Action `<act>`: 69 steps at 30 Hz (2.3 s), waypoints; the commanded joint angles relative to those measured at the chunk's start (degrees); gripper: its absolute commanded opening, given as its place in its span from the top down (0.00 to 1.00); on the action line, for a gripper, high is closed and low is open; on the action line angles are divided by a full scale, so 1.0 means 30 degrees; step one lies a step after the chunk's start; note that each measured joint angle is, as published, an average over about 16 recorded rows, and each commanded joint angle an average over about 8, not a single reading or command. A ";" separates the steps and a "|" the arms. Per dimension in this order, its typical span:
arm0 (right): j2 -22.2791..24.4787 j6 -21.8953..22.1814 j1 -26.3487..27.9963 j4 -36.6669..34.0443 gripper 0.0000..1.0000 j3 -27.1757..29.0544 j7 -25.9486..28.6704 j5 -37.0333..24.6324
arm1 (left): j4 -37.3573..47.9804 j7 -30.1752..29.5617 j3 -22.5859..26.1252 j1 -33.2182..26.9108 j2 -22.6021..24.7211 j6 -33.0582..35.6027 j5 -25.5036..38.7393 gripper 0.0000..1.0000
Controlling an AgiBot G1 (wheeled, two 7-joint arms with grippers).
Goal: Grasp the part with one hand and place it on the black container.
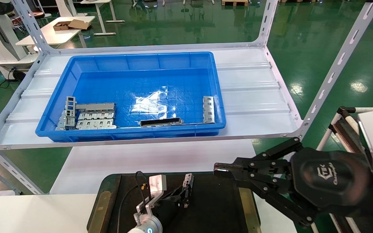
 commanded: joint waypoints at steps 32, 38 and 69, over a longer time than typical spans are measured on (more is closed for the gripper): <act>0.0003 0.0003 0.0002 0.0000 0.00 -0.0008 -0.0004 0.0005 | -0.8915 0.2941 0.3306 -0.0744 -0.6630 -0.0770 -0.2743 0.00; 0.0003 0.0003 0.0002 0.0000 0.00 -0.0009 -0.0004 0.0006 | -1.0002 0.3087 0.1677 -0.0261 -0.8993 0.2508 -0.1451 0.00; 0.0006 0.0006 0.0004 0.0000 0.00 -0.0016 -0.0008 0.0011 | -0.6901 1.5984 -0.8842 0.4205 -1.8195 2.4308 -1.0454 0.00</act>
